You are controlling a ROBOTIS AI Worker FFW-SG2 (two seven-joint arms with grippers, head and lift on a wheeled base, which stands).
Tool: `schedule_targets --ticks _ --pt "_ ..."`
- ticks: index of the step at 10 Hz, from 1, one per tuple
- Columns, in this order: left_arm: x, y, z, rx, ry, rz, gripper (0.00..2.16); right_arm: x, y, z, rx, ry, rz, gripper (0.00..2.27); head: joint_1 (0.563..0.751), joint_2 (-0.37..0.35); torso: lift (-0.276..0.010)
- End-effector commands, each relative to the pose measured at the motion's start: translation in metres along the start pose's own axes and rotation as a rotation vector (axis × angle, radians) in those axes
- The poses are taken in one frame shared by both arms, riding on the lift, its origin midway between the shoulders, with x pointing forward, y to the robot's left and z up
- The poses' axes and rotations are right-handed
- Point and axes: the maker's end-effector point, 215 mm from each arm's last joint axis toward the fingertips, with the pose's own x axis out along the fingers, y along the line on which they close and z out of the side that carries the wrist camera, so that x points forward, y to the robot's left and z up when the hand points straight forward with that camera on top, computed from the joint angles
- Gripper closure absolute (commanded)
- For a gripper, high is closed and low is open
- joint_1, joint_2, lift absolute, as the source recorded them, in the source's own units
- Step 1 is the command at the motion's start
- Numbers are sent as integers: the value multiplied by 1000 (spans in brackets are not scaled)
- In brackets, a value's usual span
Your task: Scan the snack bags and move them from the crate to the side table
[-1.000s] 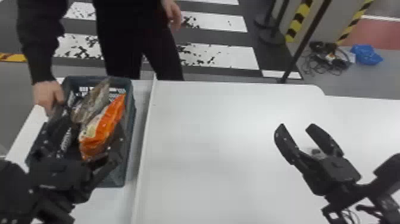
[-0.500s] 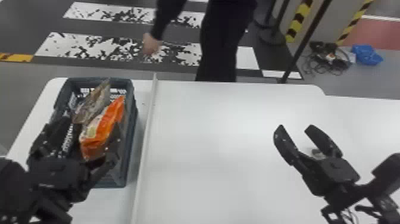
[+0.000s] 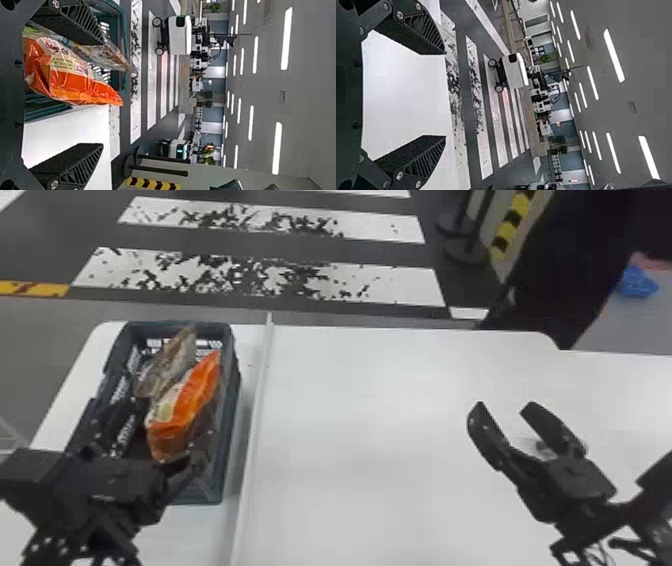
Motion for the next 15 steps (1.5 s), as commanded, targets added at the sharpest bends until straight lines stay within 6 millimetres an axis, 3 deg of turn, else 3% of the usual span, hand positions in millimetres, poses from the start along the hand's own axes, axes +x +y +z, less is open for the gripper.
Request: schedule_targets --ticks 1,7,10,11,12,13,14,15 --pt "8 3 -14 7 37 2 80 -1 0 -1 0 2 0 188 695 -76 -87" --pt "19 13 -49 35 112 19 144 0 3 -4 4 13 6 184 695 -59 -87" --pt "19 18 -51 39 113 28 728 1 3 -6 6 19 5 184 695 -51 -87" --pt "19 20 -51 36 112 25 731 1 4 -8 7 22 6 184 695 -48 -87" --pt "19 21 -49 29 106 34 1474 0 3 -8 16 22 6 184 695 -45 -87" --pt "19 23 -49 24 106 42 1946 -1 3 -7 19 20 5 188 695 -40 -87" --pt "17 22 -43 22 84 41 2128 -1 2 -7 20 20 4 184 695 -37 -87" --pt "13 23 -29 21 42 44 2128 -1 2 -7 28 18 4 184 695 -38 -87"
